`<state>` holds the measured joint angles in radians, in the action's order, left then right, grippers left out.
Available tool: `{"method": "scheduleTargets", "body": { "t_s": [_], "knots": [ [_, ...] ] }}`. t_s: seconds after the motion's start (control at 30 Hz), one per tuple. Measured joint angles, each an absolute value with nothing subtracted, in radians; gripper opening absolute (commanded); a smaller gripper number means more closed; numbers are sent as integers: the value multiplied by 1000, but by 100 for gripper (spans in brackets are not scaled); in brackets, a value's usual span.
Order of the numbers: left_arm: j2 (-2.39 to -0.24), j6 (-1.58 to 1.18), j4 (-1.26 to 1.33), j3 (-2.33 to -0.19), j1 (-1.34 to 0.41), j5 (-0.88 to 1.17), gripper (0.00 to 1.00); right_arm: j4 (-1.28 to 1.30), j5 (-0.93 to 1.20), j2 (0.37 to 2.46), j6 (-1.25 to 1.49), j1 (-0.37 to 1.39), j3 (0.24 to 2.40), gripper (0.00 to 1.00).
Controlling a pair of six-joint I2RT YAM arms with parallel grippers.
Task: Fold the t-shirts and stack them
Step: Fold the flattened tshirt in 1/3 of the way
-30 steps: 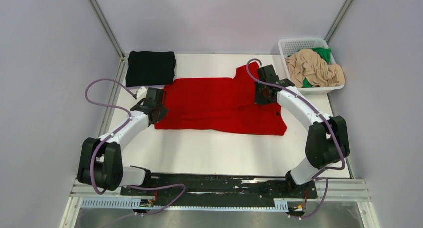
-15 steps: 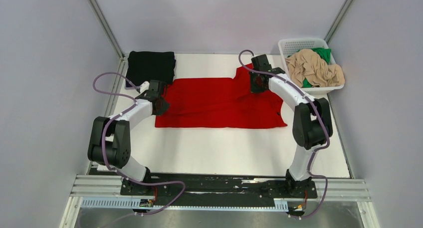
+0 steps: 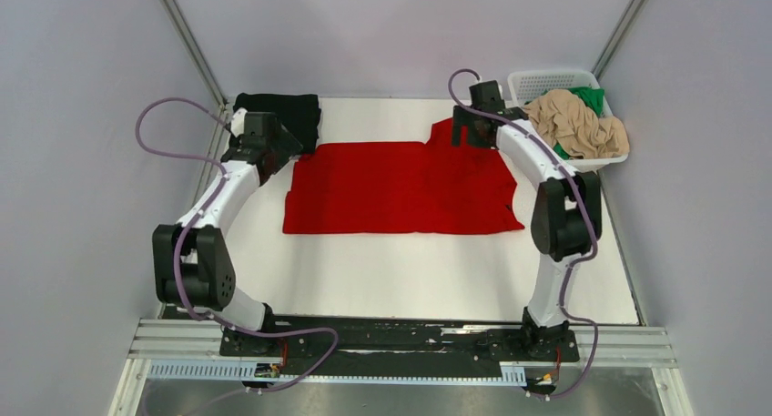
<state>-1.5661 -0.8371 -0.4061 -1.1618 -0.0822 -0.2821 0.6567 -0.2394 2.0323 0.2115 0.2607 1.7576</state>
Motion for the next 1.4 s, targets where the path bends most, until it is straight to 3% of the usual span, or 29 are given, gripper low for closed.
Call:
{"method": "scheduleTargets", "body": {
  "t_s": [0.23,0.47,0.73,0.93,1.4],
  "knots": [
    [-1428,-793,-358,-1091,-99,-41,100,585,-39,1663,315,252,1332,100],
    [-1458,-775,-307,-907,-201,105,100,530,54,1612,386,255,1071,100],
    [-1632,-751,-211,-900,-204,112,100,450,41,1724,401,220,1042,100],
    [-1648,-741,-215,-919,-211,84,100,418,68,1658,456,211,959,100],
    [-1271,-765,-429,-620,-291,91,100,770,125,1349,644,215,704,100]
  ]
}}
